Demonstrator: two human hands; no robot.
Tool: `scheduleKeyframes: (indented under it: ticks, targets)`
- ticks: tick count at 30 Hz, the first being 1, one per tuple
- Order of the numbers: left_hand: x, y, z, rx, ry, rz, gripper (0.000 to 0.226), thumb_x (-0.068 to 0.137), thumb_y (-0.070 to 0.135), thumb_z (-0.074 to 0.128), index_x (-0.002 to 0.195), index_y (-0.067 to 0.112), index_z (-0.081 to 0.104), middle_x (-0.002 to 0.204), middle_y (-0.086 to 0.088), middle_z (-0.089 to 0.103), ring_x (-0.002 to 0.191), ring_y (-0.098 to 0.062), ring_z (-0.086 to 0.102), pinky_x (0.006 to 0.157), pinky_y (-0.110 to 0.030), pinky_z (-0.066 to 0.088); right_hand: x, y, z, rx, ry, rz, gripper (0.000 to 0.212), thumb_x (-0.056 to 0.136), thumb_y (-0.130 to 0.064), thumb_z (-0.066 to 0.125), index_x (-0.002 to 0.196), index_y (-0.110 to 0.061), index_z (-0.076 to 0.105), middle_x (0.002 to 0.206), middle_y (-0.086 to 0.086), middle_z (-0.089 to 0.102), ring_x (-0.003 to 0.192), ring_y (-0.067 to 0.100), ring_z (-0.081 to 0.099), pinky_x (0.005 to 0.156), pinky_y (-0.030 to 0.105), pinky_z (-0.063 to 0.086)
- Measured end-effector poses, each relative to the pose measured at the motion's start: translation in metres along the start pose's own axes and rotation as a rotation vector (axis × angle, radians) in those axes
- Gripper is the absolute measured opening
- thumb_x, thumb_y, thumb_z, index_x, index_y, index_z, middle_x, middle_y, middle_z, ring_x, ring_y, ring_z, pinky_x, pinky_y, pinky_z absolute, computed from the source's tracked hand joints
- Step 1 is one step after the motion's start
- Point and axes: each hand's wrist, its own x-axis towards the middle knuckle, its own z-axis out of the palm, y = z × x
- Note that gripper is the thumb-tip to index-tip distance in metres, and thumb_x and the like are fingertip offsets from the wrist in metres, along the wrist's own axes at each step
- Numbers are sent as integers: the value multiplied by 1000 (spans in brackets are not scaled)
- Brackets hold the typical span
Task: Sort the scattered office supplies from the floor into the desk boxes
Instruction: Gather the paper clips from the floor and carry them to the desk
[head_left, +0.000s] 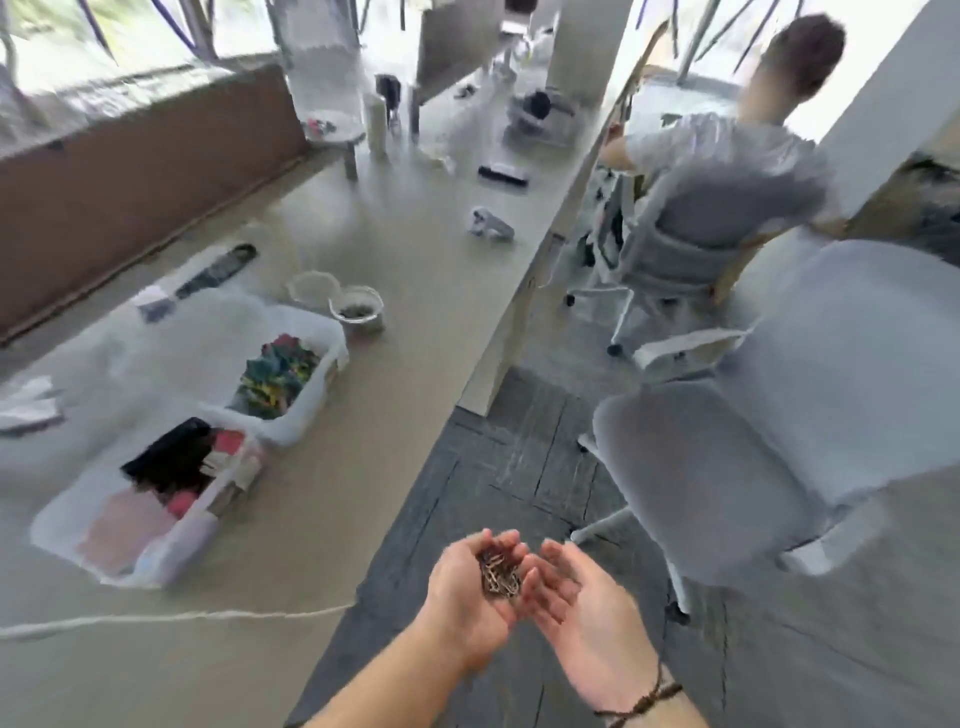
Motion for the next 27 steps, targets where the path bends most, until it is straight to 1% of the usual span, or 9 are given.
scheduleKeyframes:
  ticks: [2, 5, 8, 12, 14, 17, 20, 23, 27]
  targets:
    - [2, 23, 4, -46, 16, 43, 40, 101, 20, 43, 73, 3, 65, 67, -12, 60, 52, -24, 60, 51, -27, 54, 2, -11, 25, -35, -11, -11, 31, 103, -23, 52, 117, 3, 61, 105, 23, 68, 83, 30, 66, 81, 41, 52]
    - [10, 52, 11, -145, 30, 99, 42, 104, 22, 41, 78, 2, 67, 68, -12, 61, 55, -24, 61, 55, -30, 54, 20, -29, 53, -106, -44, 13, 35, 103, -30, 51, 119, -1, 62, 118, 21, 66, 107, 33, 65, 100, 47, 49]
    - [26, 78, 22, -224, 51, 158, 42, 105, 22, 39, 81, 0, 66, 68, -14, 61, 55, -25, 62, 54, -31, 57, 51, -51, 82, -155, -112, 69, 37, 103, -33, 50, 121, -2, 62, 120, 19, 66, 114, 32, 63, 109, 47, 43]
    - [47, 119, 52, -297, 83, 255, 45, 106, 21, 36, 80, -2, 65, 67, -16, 62, 51, -27, 64, 53, -31, 59, 94, -83, 125, -202, -238, 145, 39, 104, -32, 48, 122, 1, 60, 117, 21, 65, 109, 32, 63, 109, 45, 42]
    - [52, 138, 71, -371, 91, 309, 45, 106, 20, 35, 81, -3, 64, 69, -16, 62, 58, -28, 63, 53, -33, 59, 114, -106, 146, -267, -306, 181, 39, 104, -32, 47, 121, 0, 60, 113, 19, 66, 106, 30, 64, 107, 44, 44]
    - [55, 162, 96, -445, 101, 380, 42, 106, 18, 35, 84, -4, 63, 72, -17, 61, 71, -29, 59, 56, -38, 61, 137, -143, 175, -358, -392, 226, 36, 105, -32, 47, 119, -2, 61, 108, 16, 67, 104, 29, 64, 97, 41, 48]
    - [63, 186, 118, -502, 118, 461, 40, 106, 16, 36, 85, -5, 63, 74, -19, 63, 75, -29, 60, 57, -38, 62, 160, -176, 205, -434, -453, 248, 32, 104, -32, 47, 114, -5, 62, 107, 14, 66, 103, 29, 63, 87, 38, 49]
    - [74, 211, 133, -575, 144, 521, 41, 107, 15, 34, 86, -6, 62, 76, -19, 63, 77, -30, 61, 57, -38, 61, 182, -194, 235, -486, -475, 291, 32, 105, -33, 46, 113, -6, 61, 107, 15, 65, 105, 30, 62, 93, 41, 47]
    - [96, 256, 136, -630, 169, 565, 39, 107, 15, 32, 85, -4, 59, 77, -19, 62, 78, -29, 60, 63, -39, 61, 210, -202, 273, -554, -493, 352, 33, 104, -34, 47, 113, -5, 61, 109, 16, 64, 109, 33, 61, 100, 43, 46]
